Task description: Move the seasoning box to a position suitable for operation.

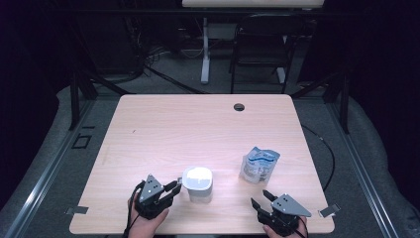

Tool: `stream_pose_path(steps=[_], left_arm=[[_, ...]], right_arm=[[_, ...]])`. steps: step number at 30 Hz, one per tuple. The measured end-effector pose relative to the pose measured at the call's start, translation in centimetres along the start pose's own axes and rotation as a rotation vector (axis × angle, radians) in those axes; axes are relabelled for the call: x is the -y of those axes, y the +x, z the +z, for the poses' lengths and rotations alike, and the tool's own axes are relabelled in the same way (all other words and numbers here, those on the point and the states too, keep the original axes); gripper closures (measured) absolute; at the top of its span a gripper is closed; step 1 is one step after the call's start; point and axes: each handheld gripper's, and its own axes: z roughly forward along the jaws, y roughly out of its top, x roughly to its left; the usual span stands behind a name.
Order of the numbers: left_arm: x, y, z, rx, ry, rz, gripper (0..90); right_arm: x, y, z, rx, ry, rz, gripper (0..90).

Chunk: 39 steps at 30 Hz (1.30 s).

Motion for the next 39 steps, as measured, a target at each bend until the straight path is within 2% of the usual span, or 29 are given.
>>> stream_pose_path(steps=[4,7,13,15,22,24,30,39], left_arm=[[-0.3,0.1,-0.3,0.012,0.0,-0.01,71.5],[-0.5,0.1,-0.6,0.018,-0.015,-0.032,69.0],[-0.7,0.3,-0.8,0.024,-0.017,-0.036,66.4],[-0.9,0.5,-0.9,0.025,-0.019,-0.056,64.7],[-1.6,1.1,-1.3,0.03,-0.017,-0.073,63.6],[-1.8,1.2,-1.3,0.022,-0.018,-0.066,63.8],[-2.5,1.3,-1.5,0.006,-0.012,-0.042,65.7],[-3.8,1.2,-1.6,0.021,-0.015,-0.021,67.7]], right_arm=[[-0.1,0.1,0.0,-0.002,0.009,-0.008,47.6],[-0.1,0.2,0.0,-0.004,0.006,-0.008,47.6],[-0.2,0.3,-0.1,-0.003,0.006,-0.008,48.3],[-0.2,0.3,-0.1,-0.002,0.008,-0.007,49.2],[-0.6,0.5,0.0,0.004,-0.003,-0.001,53.6],[-0.7,0.7,0.1,0.009,-0.019,-0.001,55.0],[-0.9,1.3,0.3,0.018,-0.02,-0.019,55.5],[-1.3,1.6,0.2,0.019,-0.012,-0.034,52.5]])
